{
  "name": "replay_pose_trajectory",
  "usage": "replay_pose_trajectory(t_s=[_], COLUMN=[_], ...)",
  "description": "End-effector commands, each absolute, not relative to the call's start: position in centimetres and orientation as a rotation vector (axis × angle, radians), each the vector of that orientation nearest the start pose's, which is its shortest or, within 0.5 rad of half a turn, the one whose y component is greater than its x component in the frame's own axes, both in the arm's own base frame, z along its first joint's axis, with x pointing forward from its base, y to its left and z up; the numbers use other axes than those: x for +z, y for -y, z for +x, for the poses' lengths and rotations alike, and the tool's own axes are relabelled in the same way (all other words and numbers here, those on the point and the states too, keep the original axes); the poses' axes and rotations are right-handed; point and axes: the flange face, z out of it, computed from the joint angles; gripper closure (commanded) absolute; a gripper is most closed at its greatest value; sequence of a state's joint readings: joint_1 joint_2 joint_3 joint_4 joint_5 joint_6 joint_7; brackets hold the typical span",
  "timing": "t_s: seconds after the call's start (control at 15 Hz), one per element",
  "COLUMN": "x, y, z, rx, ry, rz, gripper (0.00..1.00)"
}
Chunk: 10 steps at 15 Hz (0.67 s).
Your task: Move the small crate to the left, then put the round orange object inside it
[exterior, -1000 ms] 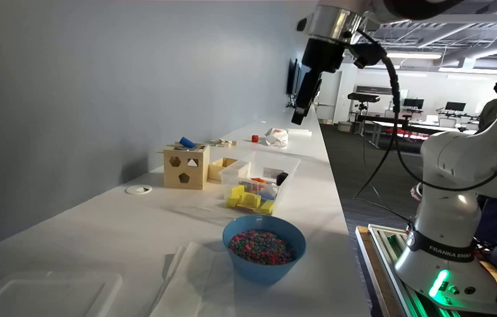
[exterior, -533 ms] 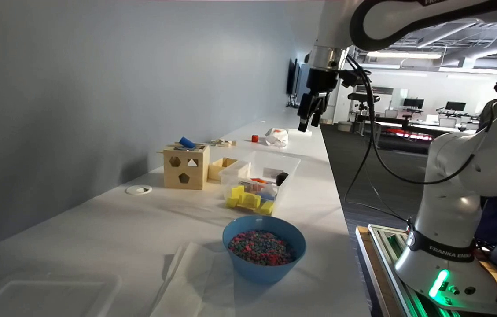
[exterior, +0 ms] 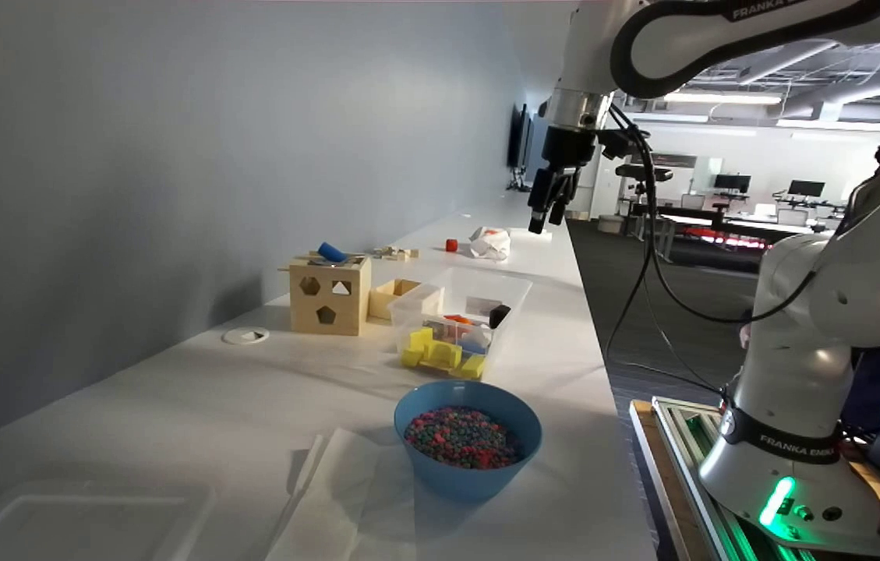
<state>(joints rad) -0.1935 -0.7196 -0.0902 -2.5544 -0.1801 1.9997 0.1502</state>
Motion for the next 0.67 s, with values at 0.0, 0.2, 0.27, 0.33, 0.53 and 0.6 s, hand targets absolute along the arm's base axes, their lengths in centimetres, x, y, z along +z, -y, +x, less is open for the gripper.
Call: replay_pose_trajectory(t_s=[0.0, 0.2, 0.27, 0.33, 0.53, 0.6], x=[49.8, 49.0, 48.9, 49.2, 50.9, 49.7], y=[19.8, 25.9, 27.1, 28.0, 28.6, 28.4], z=[33.0, 33.0, 33.5, 34.0, 37.0, 34.5], rx=[-0.108, 0.015, 0.028, 0.04, -0.007, -0.019], ry=[-0.386, -0.215, -0.185, -0.144, -0.264, -0.211], rz=[-3.212, -3.164, -3.149, -3.141, -3.119, -3.15], gripper=[0.0, 0.0, 0.0, 0.0, 0.0, 0.0])
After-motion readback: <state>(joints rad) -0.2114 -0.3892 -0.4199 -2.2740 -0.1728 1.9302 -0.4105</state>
